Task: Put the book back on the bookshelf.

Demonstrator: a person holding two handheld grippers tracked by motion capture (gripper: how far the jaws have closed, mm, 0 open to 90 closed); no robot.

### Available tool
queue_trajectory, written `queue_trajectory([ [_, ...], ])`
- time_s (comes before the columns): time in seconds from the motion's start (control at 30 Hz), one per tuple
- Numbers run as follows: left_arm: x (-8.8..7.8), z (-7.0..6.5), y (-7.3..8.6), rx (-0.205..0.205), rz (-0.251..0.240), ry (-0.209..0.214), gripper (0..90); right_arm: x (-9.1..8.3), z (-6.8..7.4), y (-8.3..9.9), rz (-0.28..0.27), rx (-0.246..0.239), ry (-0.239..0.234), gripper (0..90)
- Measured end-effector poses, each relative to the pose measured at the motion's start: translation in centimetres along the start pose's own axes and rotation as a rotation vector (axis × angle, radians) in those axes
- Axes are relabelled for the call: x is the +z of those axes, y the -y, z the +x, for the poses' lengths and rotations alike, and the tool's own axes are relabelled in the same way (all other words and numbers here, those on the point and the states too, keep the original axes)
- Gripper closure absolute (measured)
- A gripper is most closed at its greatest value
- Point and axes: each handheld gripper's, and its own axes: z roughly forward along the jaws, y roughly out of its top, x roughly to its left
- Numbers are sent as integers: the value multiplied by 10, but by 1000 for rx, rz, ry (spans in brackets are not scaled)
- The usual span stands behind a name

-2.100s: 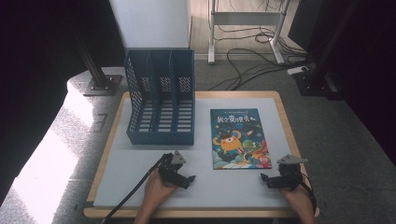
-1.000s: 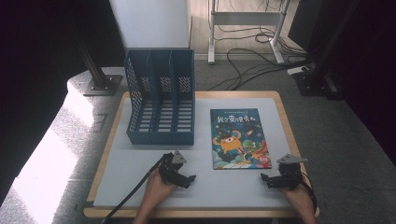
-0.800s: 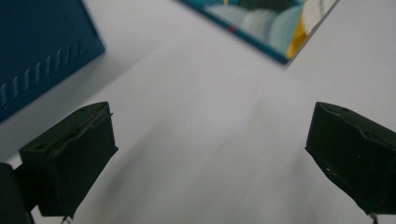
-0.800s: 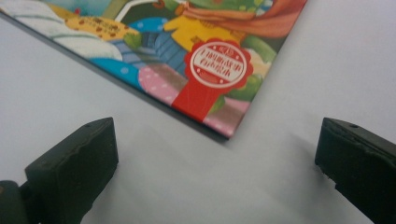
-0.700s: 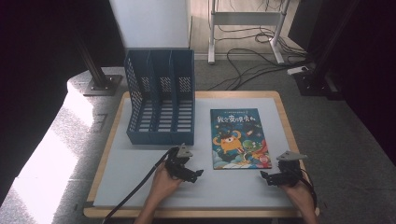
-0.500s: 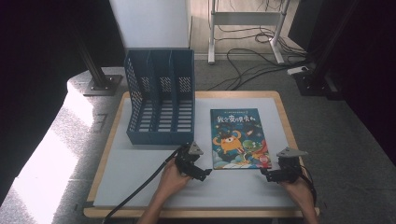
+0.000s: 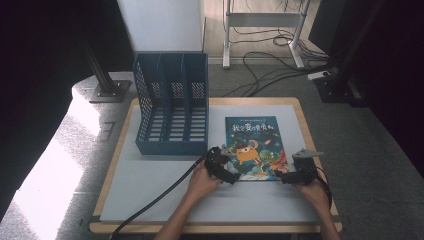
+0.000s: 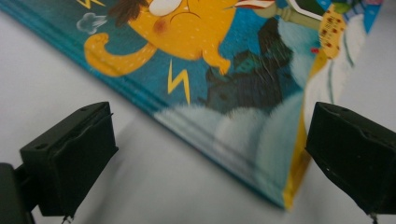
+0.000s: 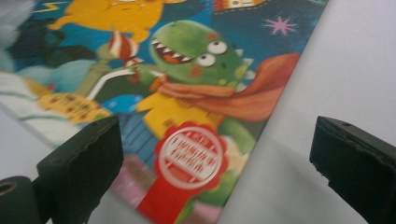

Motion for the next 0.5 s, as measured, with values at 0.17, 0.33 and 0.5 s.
queue_trajectory([
  [0.17,15,5,-6,-32,-24,-7,0,13,-8,-5,-11,25,-19,31],
  [0.33,20,6,-9,-32,-47,1,0,23,-7,-10,-20,25,-75,47],
  [0.5,19,5,-8,-36,-38,-2,0,25,-4,-11,-20,25,-76,39],
])
